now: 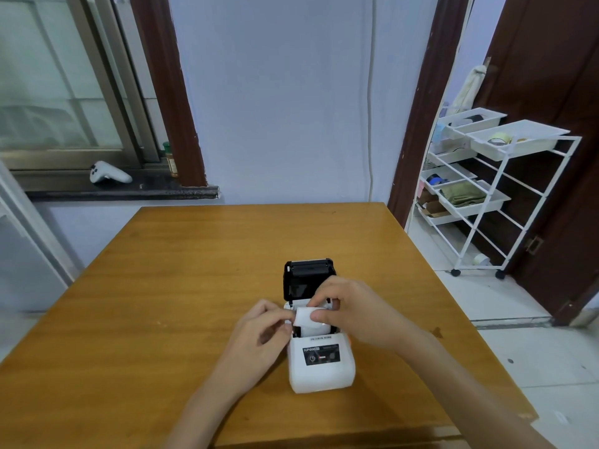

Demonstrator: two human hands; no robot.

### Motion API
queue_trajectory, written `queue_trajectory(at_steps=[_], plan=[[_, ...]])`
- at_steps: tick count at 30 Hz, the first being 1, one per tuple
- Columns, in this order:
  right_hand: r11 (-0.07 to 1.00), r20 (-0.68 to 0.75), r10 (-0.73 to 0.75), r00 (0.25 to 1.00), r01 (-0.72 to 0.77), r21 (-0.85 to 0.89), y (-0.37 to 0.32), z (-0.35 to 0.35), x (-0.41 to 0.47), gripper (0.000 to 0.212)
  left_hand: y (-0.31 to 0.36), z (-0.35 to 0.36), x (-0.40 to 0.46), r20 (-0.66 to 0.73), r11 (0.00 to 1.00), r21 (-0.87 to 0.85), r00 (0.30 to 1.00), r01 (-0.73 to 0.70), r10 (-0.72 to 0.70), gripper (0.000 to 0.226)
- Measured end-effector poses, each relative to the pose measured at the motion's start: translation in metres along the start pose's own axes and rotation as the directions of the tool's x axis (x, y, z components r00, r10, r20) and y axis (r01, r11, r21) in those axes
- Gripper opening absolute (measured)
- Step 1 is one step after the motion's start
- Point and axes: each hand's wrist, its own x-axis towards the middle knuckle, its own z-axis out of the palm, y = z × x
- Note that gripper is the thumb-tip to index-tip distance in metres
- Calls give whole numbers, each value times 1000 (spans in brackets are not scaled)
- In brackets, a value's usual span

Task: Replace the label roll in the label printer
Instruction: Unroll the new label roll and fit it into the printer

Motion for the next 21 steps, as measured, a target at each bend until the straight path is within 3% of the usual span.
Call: queue_trajectory(at_steps=[7,15,21], plan=[[995,2,25,1000,-25,97,-3,-4,-3,14,4,0,0,6,1000,-30,1000,3,-3,25],[994,193,35,981,-55,99,-3,-9,-11,22,4,-1,-1,-20,999,-51,1000,13,-14,24],[994,180,60,982,-75,76,-8,-9,-25,26,7,-3,-3,-66,999,-49,998,-6,2,25]])
